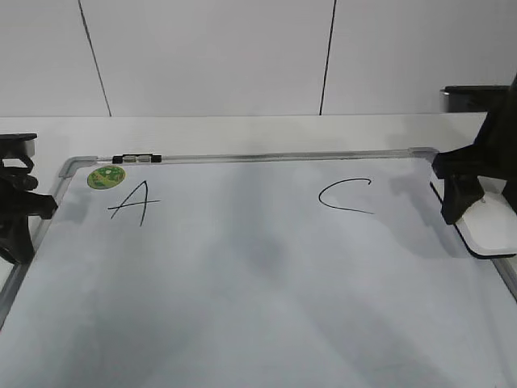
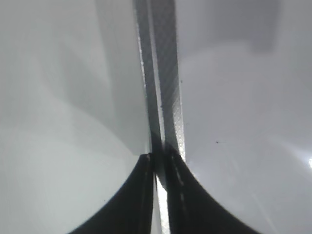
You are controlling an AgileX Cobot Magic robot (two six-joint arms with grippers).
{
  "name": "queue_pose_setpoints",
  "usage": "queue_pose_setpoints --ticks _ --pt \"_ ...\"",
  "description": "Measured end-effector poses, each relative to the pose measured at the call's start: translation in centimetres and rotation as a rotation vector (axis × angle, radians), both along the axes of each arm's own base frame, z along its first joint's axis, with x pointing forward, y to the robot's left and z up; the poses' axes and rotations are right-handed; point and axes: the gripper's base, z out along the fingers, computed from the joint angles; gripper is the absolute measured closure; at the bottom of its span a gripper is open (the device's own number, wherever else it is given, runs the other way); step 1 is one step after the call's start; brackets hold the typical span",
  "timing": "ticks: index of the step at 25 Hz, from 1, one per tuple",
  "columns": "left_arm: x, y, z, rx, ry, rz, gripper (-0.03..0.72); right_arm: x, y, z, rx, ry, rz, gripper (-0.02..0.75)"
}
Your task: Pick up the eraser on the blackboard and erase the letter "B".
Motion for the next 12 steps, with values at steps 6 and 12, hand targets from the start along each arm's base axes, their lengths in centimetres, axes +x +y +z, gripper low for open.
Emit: queue_pose_setpoints --ticks 6,12 --pt "0.0 0.0 0.0 0.000 0.000 0.000 0.649 0.6 -0.1 -1.6 -0.017 0.031 0.008 0.176" --pt "0.0 0.0 0.0 -0.001 0.000 0.001 0.649 0.7 -0.2 -1.9 -0.035 0.032 0.016 0.176"
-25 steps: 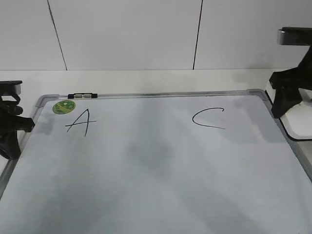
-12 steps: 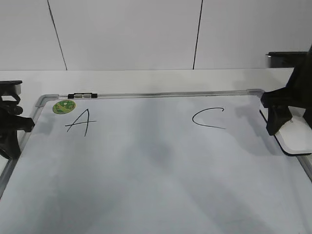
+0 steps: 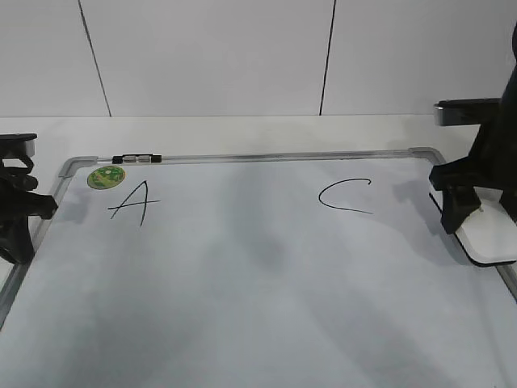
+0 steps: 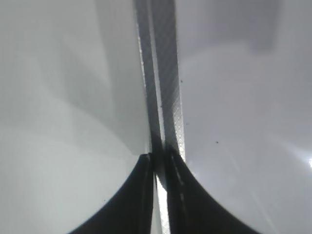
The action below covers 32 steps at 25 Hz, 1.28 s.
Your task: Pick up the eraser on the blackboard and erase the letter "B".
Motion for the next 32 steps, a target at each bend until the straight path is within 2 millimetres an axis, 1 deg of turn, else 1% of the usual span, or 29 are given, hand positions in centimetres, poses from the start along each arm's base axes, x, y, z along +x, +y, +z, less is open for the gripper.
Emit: queue_pose_setpoints --ticks 10,13,16,25,27,29,32 --pt "0.0 0.0 0.0 0.000 0.000 0.000 0.649 0.1 0.1 -0.3 0.006 0.011 -0.003 0.176" --pt "0.0 0.0 0.0 0.000 0.000 0.000 0.649 0.0 0.2 -0.3 0.016 0.020 -0.008 0.153" --pt "0.0 0.0 0.0 0.000 0.000 0.000 0.649 -0.1 0.2 -0.3 0.016 0.025 -0.008 0.113" --pt "0.0 0.0 0.0 -0.002 0.001 0.001 0.649 -0.2 0.1 -0.2 0.012 0.042 -0.010 0.104" --pt "0.0 0.0 0.0 -0.002 0.001 0.001 0.649 -0.1 0.2 0.3 0.013 0.050 -0.011 0.106" --pt "0.0 0.0 0.0 -0.002 0.001 0.001 0.649 0.3 0.3 1.3 0.028 0.038 -0.015 0.110" --pt "0.0 0.0 0.0 -0.002 0.001 0.001 0.649 1.5 0.5 3.3 0.047 -0.033 -0.018 0.122"
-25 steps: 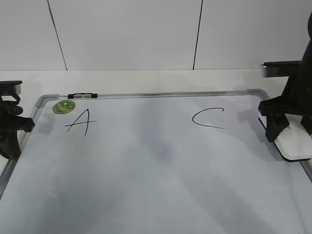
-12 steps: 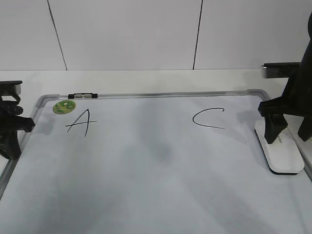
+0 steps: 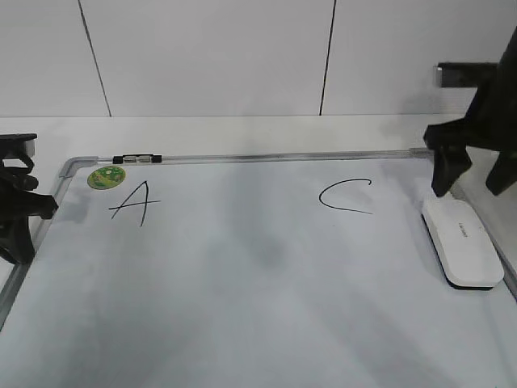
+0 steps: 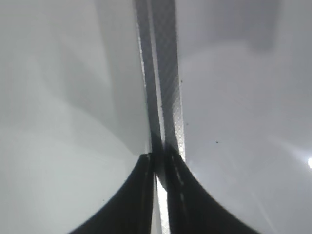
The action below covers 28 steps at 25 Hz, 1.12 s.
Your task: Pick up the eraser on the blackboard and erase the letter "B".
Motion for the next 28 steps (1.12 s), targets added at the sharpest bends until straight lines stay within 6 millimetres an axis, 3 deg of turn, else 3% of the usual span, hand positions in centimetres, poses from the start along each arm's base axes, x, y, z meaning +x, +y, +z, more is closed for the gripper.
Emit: queue_pose_setpoints --ticks 4,10,17,20,28 --pt "0.0 0.0 0.0 0.000 0.003 0.000 0.648 0.7 0.2 1.4 0.019 -0.052 -0.004 0.148" --pt "-0.1 0.0 0.0 0.000 0.010 -0.007 0.629 0.1 0.5 2.8 0.067 -0.077 -0.017 0.167" --pt "-0.4 -0.1 0.0 -0.010 0.040 -0.014 0.440 -1.1 0.5 5.5 0.080 -0.148 -0.015 0.167" --pt "-0.4 -0.1 0.2 -0.012 0.037 -0.015 0.400 -1.5 0.4 6.2 0.082 -0.167 -0.015 0.167" --pt "-1.7 0.2 4.3 0.015 0.011 -0.048 0.389 -3.8 0.5 10.0 0.118 -0.267 -0.014 0.168"
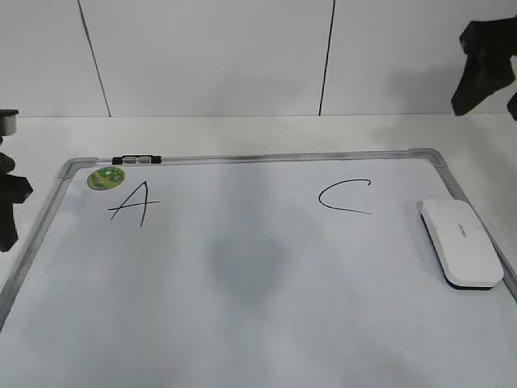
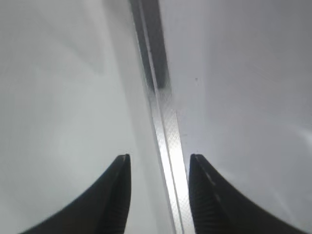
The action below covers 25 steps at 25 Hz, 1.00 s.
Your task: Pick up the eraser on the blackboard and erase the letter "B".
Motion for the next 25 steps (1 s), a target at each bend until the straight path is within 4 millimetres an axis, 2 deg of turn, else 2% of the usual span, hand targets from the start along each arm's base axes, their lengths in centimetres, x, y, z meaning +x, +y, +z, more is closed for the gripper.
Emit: queue_pose_setpoints --ticks 7,13,15,18,25 --pt "-2.1 0.6 4.6 0.053 -0.012 -0.011 0.384 -4.1 -0.3 5.0 0.020 -0.150 0.002 0.168" --pt "-4.1 0.7 8.2 0.048 -0.108 -0.007 0.383 -9.3 -0.4 9.0 0.072 -0.292 0.009 0.168" --pt "-5.2 0.8 9.7 0.043 -0.160 -0.005 0.381 -11.1 -0.5 9.4 0.081 -0.316 0.011 0.168" --pt "-7.5 0.9 11.6 0.037 -0.231 -0.003 0.381 -13.9 -0.8 8.9 0.081 -0.326 0.012 0.168" --pt "-14.3 1.3 14.9 0.028 -0.401 0.000 0.386 -19.9 -1.3 5.8 0.071 -0.312 0.013 0.168"
